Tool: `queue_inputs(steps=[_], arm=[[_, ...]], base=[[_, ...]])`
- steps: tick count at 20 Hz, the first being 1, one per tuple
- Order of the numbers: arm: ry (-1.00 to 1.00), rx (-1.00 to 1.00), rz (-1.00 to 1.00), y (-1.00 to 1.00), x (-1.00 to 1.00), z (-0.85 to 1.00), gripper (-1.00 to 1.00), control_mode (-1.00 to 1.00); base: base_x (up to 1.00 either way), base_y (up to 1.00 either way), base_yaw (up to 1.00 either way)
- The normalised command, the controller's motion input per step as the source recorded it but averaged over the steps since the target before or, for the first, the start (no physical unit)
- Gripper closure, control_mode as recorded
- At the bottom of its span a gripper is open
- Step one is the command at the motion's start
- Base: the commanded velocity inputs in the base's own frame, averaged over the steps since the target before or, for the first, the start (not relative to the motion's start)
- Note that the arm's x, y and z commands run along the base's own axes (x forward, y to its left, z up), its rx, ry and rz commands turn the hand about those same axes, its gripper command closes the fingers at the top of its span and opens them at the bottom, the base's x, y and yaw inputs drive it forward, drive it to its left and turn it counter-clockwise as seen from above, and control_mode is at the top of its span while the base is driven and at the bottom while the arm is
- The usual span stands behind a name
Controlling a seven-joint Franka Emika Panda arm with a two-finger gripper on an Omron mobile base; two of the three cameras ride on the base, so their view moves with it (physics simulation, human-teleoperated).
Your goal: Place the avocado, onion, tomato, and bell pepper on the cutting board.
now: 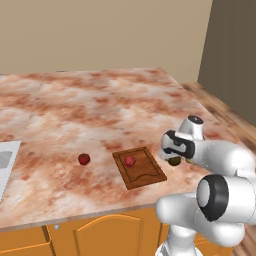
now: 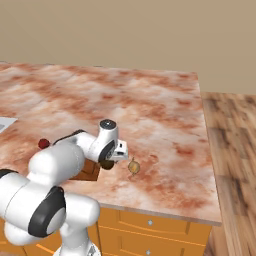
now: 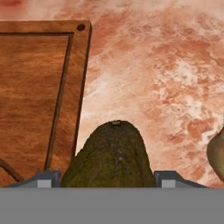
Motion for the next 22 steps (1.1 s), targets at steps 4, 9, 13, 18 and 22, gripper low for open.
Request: queue_inputs(steps=[4,9,13,18,22], arm=[[0.08,0.09,0.17,0.74,0.00,0.51,1.00,-1.00],[0.05,0.05,0.17,0.59,0.00,0.17,1.00,-1.00],[0.00,0.00,0.12,0.26,0.03,0.00,1.00,-1.00],[0.00,0.00,0.10,0.05,0.25,-0.09,1.00,-1.00],[0.00,0.00,0.09,0.01,0.36,-0.03,1.00,-1.00]], base=[[0.00,0.00,0.00],[0.00,0.00,0.00],[0.00,0.00,0.00],[0.00,0.00,0.00],[0.00,0.00,0.00]])
